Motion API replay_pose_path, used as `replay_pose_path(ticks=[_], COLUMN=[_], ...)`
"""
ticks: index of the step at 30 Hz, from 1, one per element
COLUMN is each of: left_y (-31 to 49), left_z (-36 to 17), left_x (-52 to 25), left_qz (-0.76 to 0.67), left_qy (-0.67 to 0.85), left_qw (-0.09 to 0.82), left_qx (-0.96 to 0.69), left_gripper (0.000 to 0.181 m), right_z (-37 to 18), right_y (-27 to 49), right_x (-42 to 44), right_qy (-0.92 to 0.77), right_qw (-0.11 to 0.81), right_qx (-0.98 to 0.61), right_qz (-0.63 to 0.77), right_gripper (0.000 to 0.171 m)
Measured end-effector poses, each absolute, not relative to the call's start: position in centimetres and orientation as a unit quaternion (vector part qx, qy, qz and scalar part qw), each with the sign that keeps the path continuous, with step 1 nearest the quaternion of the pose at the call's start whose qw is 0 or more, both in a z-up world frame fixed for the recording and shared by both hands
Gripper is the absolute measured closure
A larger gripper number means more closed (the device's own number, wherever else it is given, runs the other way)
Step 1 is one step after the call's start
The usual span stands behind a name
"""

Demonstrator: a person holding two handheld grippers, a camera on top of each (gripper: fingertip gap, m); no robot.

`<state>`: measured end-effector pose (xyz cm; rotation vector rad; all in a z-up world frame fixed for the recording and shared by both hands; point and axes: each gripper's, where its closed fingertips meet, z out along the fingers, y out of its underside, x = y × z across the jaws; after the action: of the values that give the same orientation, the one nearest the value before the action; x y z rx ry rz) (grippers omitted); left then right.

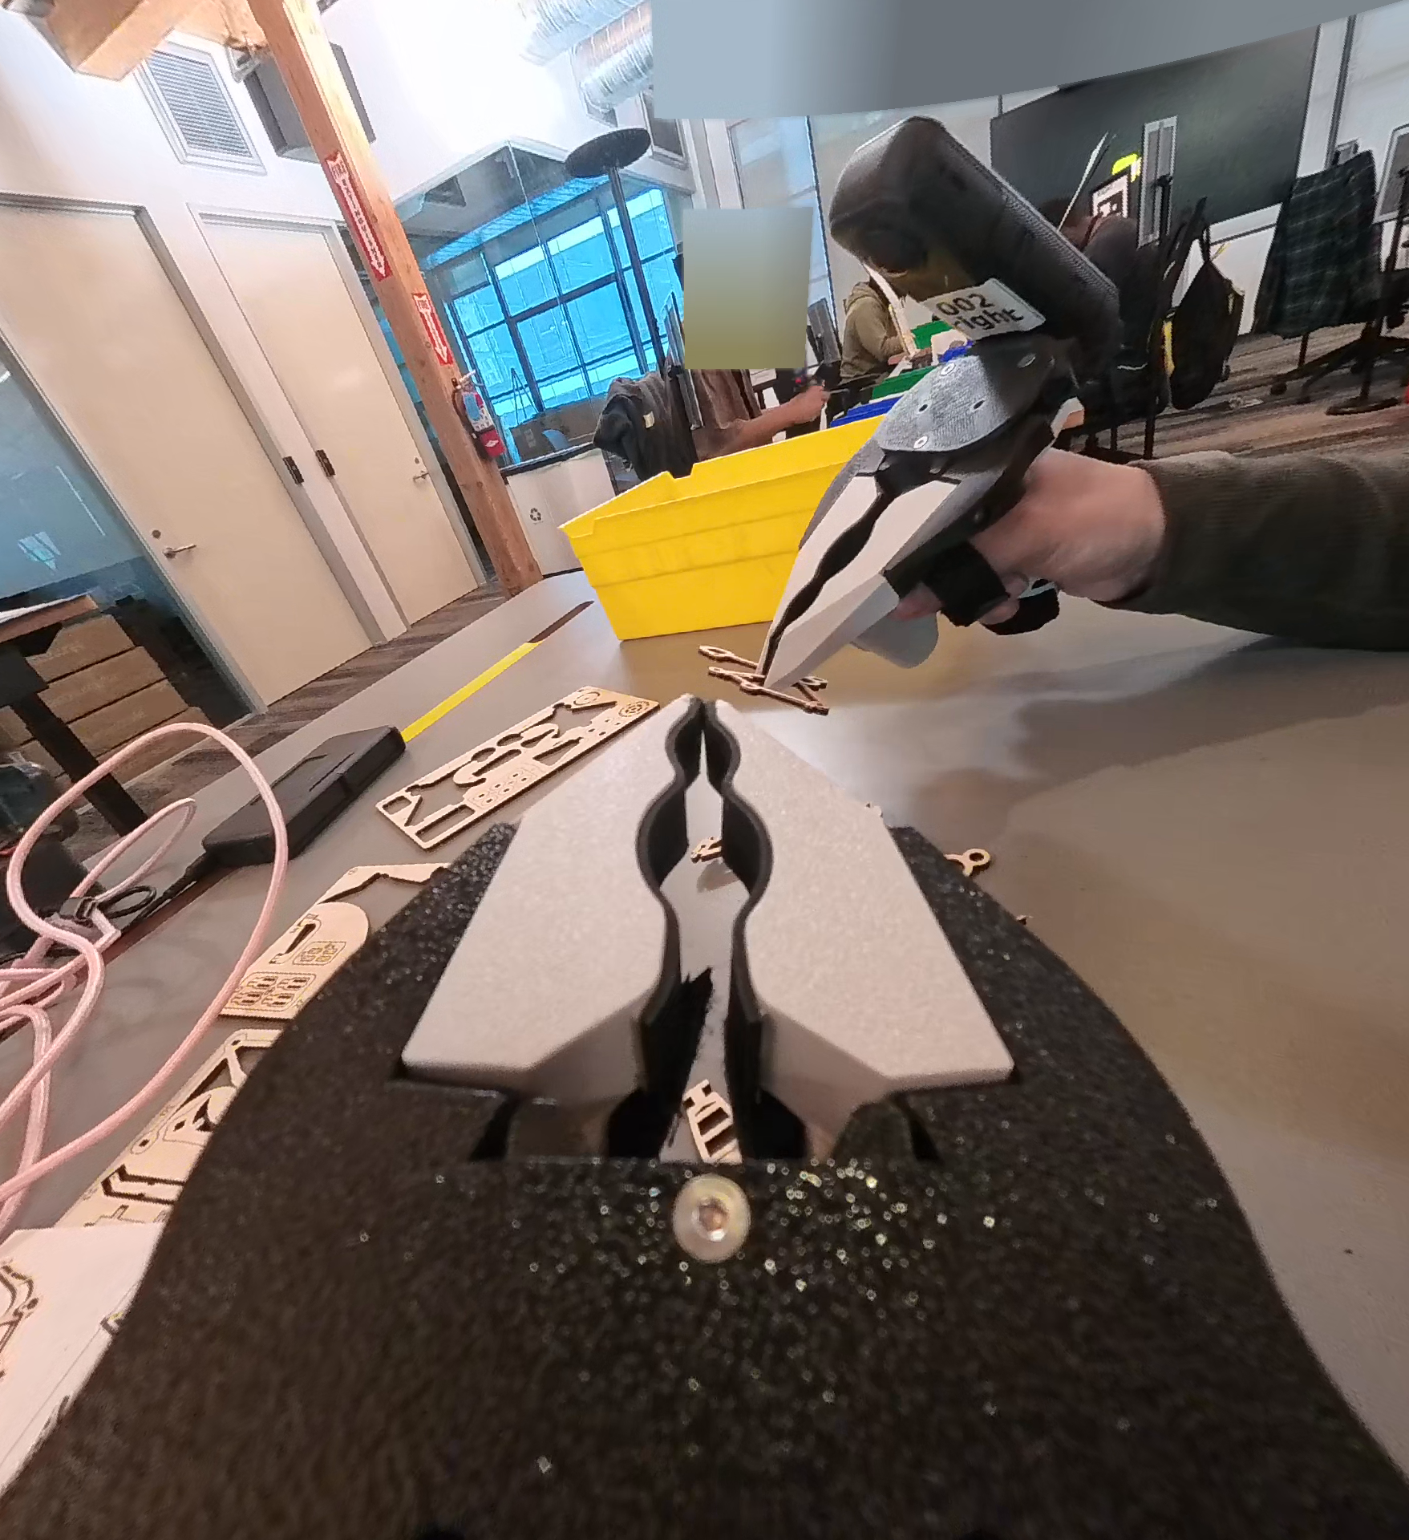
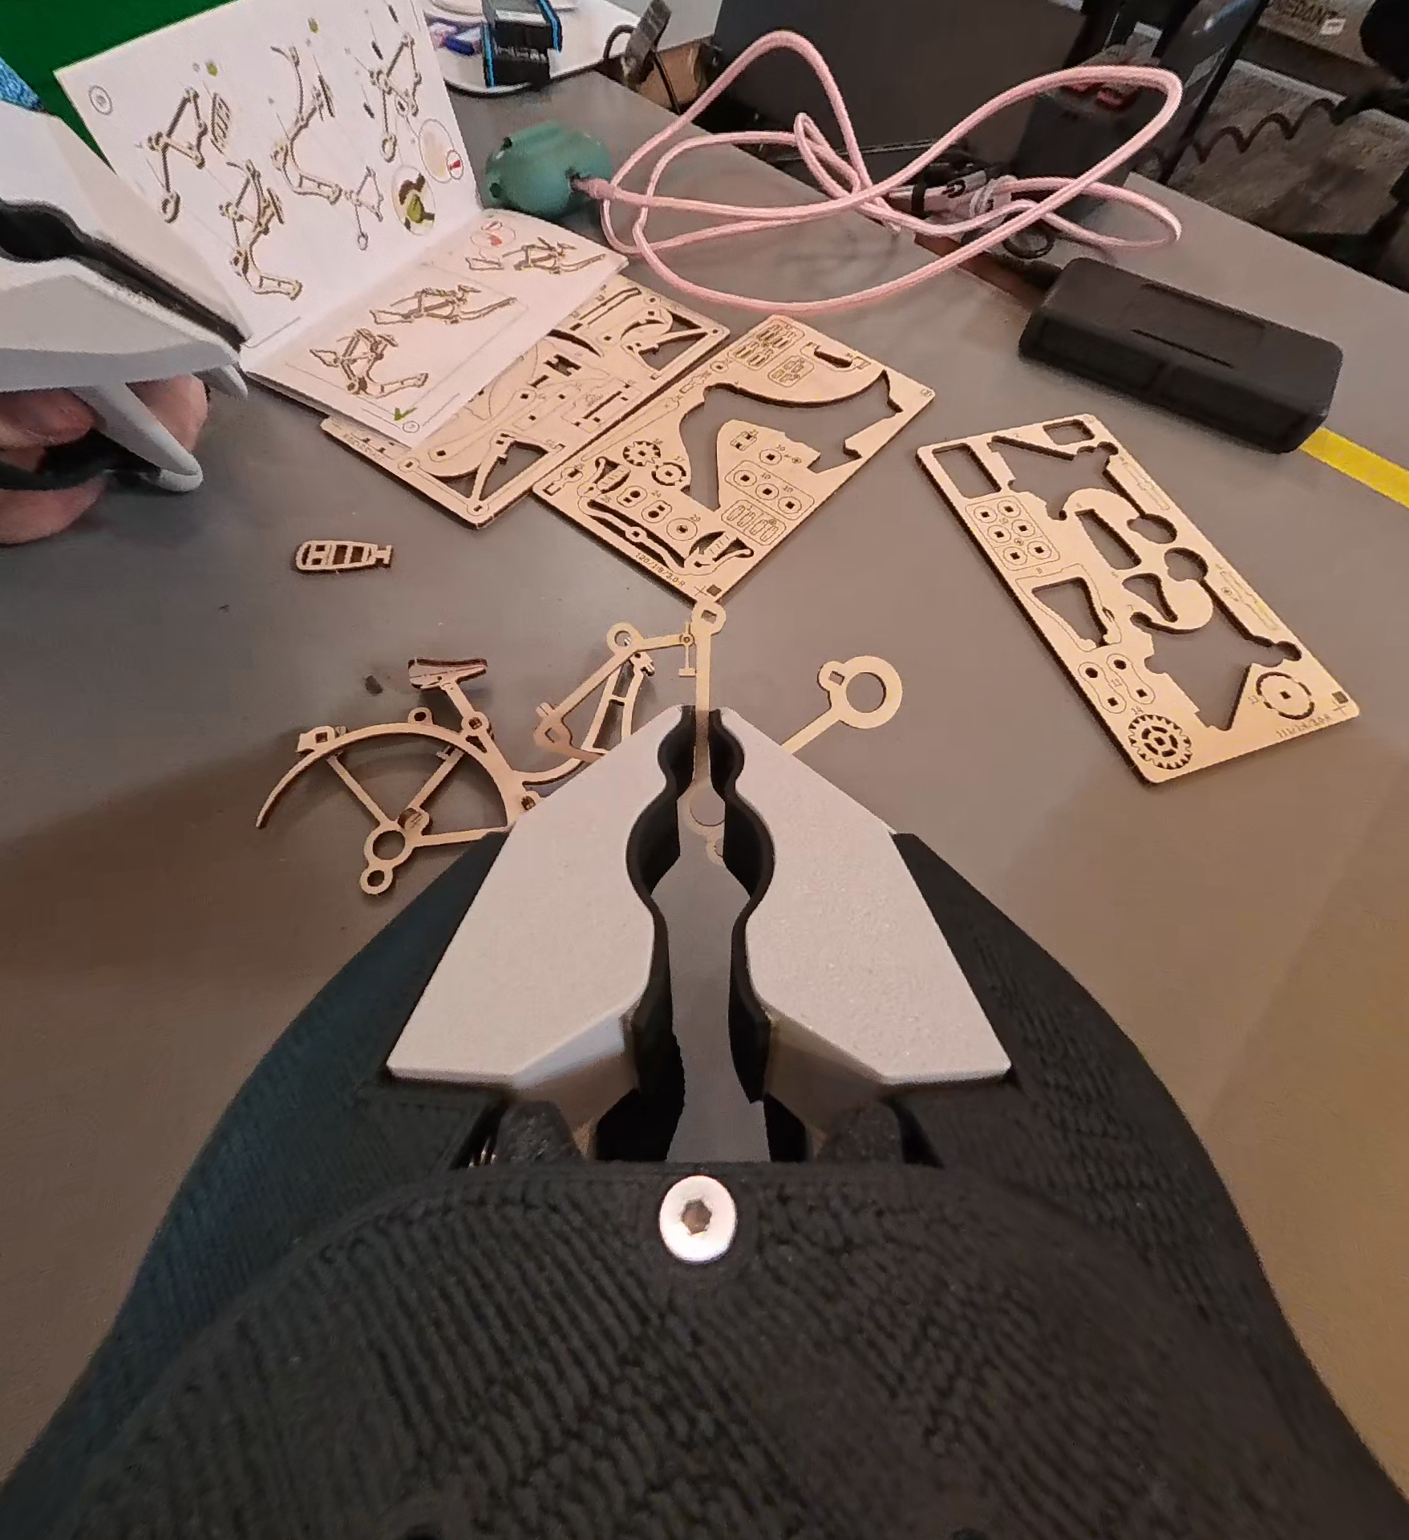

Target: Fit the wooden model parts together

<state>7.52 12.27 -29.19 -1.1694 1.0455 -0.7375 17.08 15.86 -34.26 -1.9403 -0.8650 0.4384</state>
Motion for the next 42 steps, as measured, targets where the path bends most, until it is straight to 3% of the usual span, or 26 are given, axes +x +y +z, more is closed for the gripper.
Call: replay_pose_path(ticks=[16,21,24,26,29,31,37,42], left_y=[12.2,12.3,12.3,12.2,11.8,11.8,12.1,12.2], left_z=[-29.3,-29.3,-29.2,-29.3,-29.5,-29.6,-29.6,-29.6], left_x=[7.6,7.6,7.3,7.2,7.1,7.0,6.6,6.5], left_qz=[-0.324,-0.322,-0.316,-0.312,-0.316,-0.317,-0.34,-0.343], left_qy=[0.462,0.462,0.459,0.461,0.467,0.471,0.455,0.452], left_qw=[0.644,0.644,0.647,0.647,0.641,0.637,0.626,0.627], left_qx=[-0.515,-0.518,-0.521,-0.521,-0.521,-0.522,-0.534,-0.535], left_gripper=[0.181,0.181,0.181,0.181,0.181,0.181,0.181,0.181], right_z=[-35.1,-37.9,-38.0,-36.3,-33.1,-32.7,-37.5,-38.3], right_y=[16.2,16.5,16.6,16.9,14.0,11.2,8.4,8.7], right_x=[17.7,19.5,19.8,19.7,14.9,11.6,8.0,8.1], right_qy=[-0.348,-0.35,-0.346,-0.352,-0.43,-0.47,-0.555,-0.557], right_qw=[0.452,0.392,0.391,0.434,0.498,0.483,0.379,0.367], right_qx=[-0.806,-0.844,-0.847,-0.824,-0.727,-0.684,-0.686,-0.697], right_qz=[0.155,0.103,0.1,0.093,0.198,0.279,0.277,0.264], right_gripper=[0.17,0.17,0.15,0.146,0.151,0.158,0.166,0.166])
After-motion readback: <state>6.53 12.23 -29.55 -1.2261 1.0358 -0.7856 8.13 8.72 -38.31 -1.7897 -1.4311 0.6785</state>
